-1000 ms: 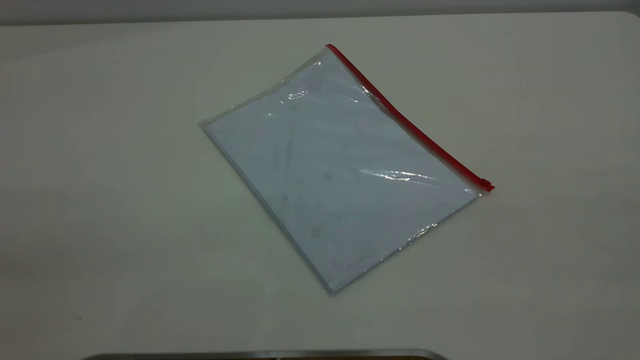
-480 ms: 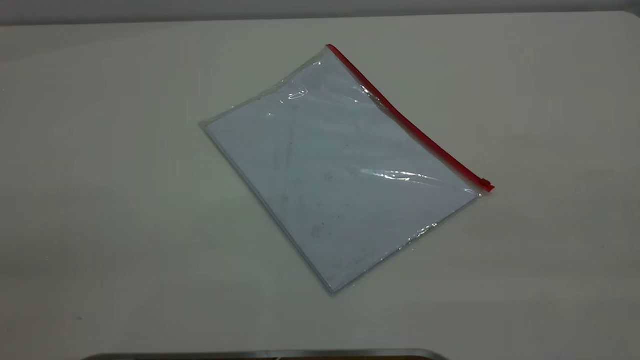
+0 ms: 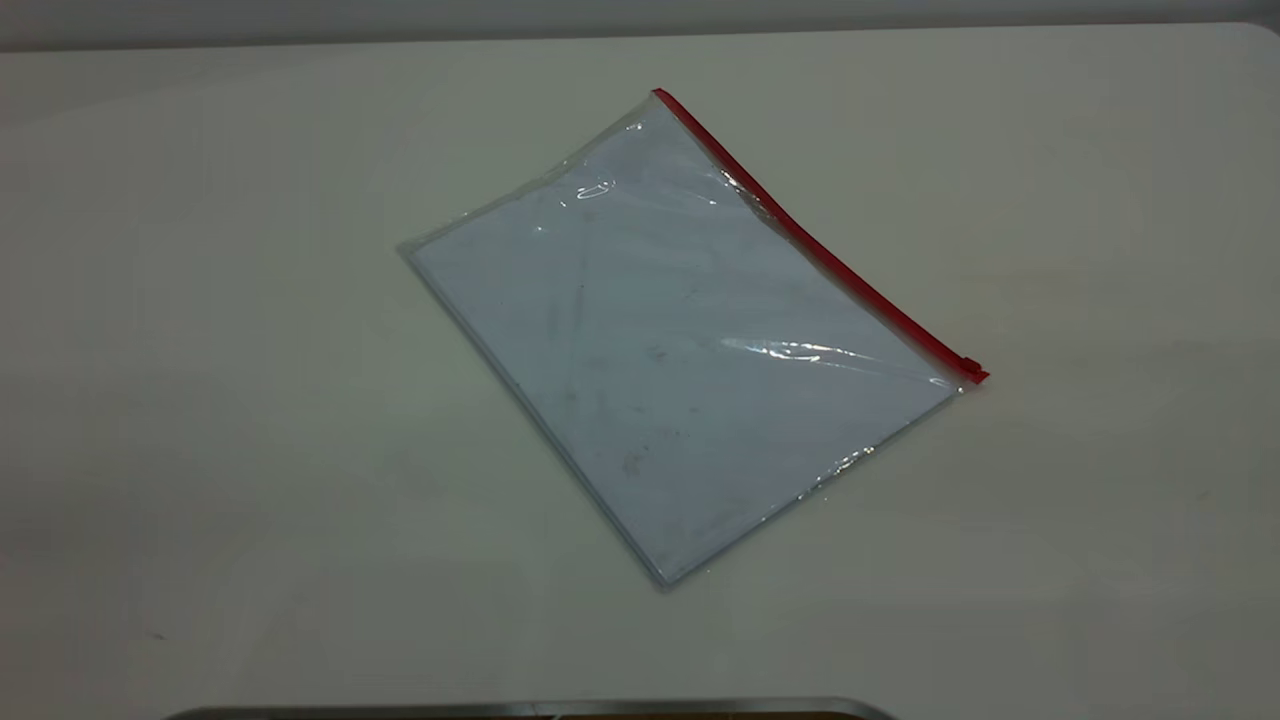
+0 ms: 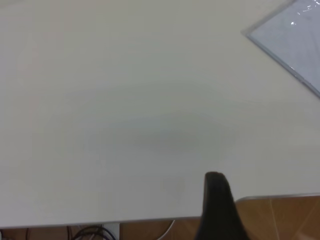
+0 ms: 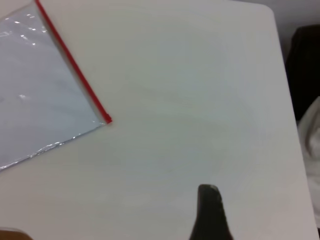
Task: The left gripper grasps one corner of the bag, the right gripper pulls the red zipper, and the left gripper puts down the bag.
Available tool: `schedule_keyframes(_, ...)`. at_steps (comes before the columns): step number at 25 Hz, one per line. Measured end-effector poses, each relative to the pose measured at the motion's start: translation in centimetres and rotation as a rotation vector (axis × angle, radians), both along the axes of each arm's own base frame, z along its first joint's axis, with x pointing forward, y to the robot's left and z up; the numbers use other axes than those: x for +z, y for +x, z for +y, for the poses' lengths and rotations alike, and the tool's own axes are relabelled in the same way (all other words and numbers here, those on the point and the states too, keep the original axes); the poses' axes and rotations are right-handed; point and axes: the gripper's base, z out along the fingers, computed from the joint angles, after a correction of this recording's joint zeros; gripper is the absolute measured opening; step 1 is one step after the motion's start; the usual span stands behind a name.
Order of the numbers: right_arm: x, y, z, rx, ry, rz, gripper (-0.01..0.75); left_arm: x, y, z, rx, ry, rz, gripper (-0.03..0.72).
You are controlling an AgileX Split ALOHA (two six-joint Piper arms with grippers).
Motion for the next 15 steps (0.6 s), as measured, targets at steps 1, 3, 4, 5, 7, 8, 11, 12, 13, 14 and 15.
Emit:
schedule_keyframes(1, -0.01, 0.0, -0.01, -0.002, 0.002, 0.001, 0.578, 0.0, 0.0, 0.0, 0.0, 0.0, 0.0, 0.565)
schedule_keyframes(3, 0.0, 0.0, -0.01, -0.003, 0.003, 0.0, 0.578, 0.0, 0.0, 0.0, 0.0, 0.0, 0.0, 0.565)
schedule_keyframes(4, 0.01, 0.01, -0.01, -0.003, 0.003, -0.001, 0.578, 0.0, 0.0, 0.0, 0.0, 0.0, 0.0, 0.565)
schedule_keyframes(5, 0.01, 0.01, -0.01, -0.004, 0.003, -0.001, 0.578, 0.0, 0.0, 0.0, 0.0, 0.0, 0.0, 0.565)
schedule_keyframes(7, 0.01, 0.01, -0.01, -0.004, 0.003, -0.002, 0.578, 0.0, 0.0, 0.0, 0.0, 0.0, 0.0, 0.565)
schedule_keyframes(8, 0.01, 0.01, -0.01, -0.004, 0.003, -0.002, 0.578, 0.0, 0.0, 0.0, 0.0, 0.0, 0.0, 0.565)
schedule_keyframes(11, 0.01, 0.01, -0.01, -0.004, 0.004, -0.002, 0.578, 0.0, 0.0, 0.0, 0.0, 0.0, 0.0, 0.565)
schedule_keyframes(12, 0.01, 0.01, -0.01, -0.004, 0.004, -0.002, 0.578, 0.0, 0.0, 0.0, 0.0, 0.0, 0.0, 0.565)
schedule_keyframes(13, 0.01, 0.01, -0.01, -0.004, 0.004, -0.002, 0.578, 0.0, 0.0, 0.0, 0.0, 0.0, 0.0, 0.565)
schedule_keyframes(14, 0.01, 0.01, -0.01, -0.004, 0.004, -0.002, 0.578, 0.0, 0.0, 0.0, 0.0, 0.0, 0.0, 0.565)
schedule_keyframes(15, 0.01, 0.01, -0.01, -0.004, 0.004, -0.002, 0.578, 0.0, 0.0, 0.0, 0.0, 0.0, 0.0, 0.565)
